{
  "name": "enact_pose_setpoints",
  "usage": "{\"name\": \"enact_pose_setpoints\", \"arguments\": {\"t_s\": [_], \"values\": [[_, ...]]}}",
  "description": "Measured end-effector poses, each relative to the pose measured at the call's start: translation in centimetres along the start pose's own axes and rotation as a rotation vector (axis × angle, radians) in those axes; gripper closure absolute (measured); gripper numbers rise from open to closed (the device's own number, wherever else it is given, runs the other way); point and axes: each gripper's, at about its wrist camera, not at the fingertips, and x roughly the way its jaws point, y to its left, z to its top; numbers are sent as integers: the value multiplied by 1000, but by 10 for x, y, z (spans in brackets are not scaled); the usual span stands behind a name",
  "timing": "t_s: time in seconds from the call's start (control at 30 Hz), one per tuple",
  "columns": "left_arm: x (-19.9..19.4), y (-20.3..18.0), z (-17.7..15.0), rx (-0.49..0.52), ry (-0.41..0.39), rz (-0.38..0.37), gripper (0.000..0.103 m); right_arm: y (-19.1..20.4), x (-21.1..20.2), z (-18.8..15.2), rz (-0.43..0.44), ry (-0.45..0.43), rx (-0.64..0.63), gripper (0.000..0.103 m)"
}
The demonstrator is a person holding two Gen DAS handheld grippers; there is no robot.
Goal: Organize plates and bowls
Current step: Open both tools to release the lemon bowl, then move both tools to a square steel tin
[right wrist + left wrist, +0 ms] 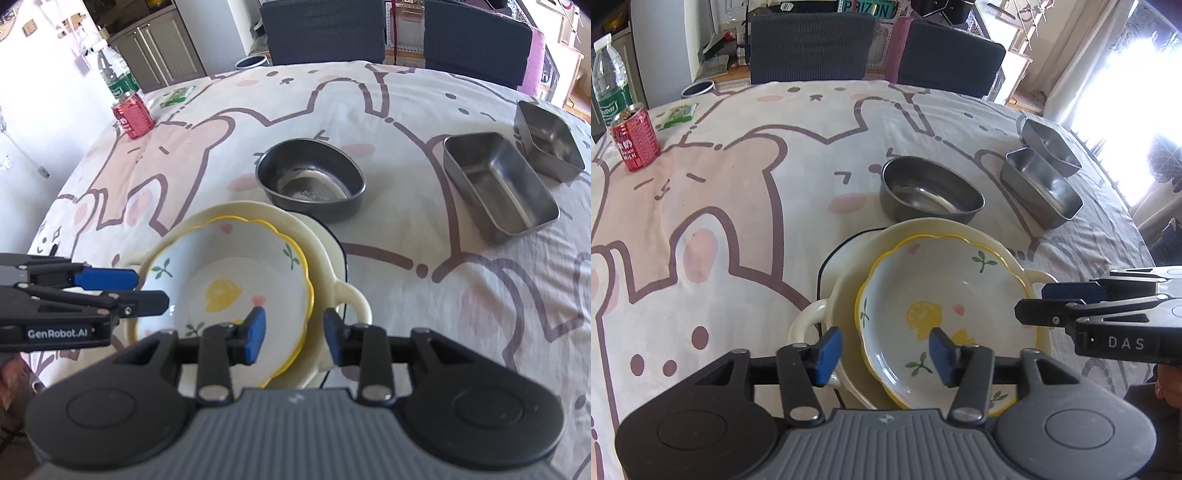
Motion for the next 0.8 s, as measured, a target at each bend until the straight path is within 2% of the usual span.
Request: {"name": "enact_pose_setpoints", "arguments": {"t_s": [0.03,0.07,0.2,0.3,0.4,0.53,0.8], "values": [[-2,0,0,-1,-7,-1,39,0,-2,-1,4,-7,-1,50],[-4,0,0,-1,-18,0,30,0,-5,-1,6,-16,-3,43],[-10,2,2,-13,-60,30,6,-1,-15,-4,-3,-58,-12,26],[-15,2,7,-39,-94,34,1,-5,-23,-4,0,-102,-4,14],[-20,-2,14,-32,-139,48,0,-13,-36,-4,-9,-172,17,1],[-23,-14,29,-13,-198,39,0,-31,-48,-2,-34,-248,74,0],[-7,-53,78,82,-272,3,0,-94,-63,7,-126,-351,328,0]]}}
